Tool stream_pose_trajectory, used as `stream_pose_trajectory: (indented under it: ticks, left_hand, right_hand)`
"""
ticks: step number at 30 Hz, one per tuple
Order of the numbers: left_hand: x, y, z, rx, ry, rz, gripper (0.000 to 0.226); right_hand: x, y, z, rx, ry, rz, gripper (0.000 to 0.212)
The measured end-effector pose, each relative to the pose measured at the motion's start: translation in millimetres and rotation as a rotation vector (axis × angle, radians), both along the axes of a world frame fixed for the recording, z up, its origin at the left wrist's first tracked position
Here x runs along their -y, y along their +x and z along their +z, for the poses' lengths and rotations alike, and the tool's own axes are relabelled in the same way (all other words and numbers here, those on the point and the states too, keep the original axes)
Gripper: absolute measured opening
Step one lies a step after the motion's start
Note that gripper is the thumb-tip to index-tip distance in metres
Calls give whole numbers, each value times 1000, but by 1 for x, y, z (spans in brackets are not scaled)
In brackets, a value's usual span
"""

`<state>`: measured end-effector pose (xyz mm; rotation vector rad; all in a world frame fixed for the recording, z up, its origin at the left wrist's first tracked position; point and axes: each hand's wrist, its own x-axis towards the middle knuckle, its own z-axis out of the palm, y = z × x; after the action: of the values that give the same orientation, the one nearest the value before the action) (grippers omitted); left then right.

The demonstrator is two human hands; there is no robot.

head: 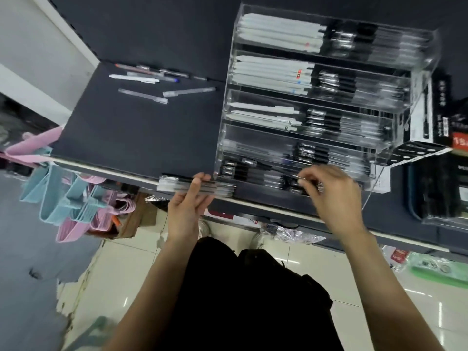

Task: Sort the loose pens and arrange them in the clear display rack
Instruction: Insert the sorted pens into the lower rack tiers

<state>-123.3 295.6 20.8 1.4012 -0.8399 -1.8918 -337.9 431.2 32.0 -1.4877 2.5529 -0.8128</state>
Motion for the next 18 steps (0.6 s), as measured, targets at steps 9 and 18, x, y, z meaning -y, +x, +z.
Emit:
stream_pose_trajectory:
  ticks: [9,18]
  left_hand:
    - [1,6,1,1,14,57,17]
    - [11,10,-2,-32,7,-46,19]
  right_hand:
    - [43,16,-31,-410,256,202,22]
    - [55,23,-38,-646,265,292,27]
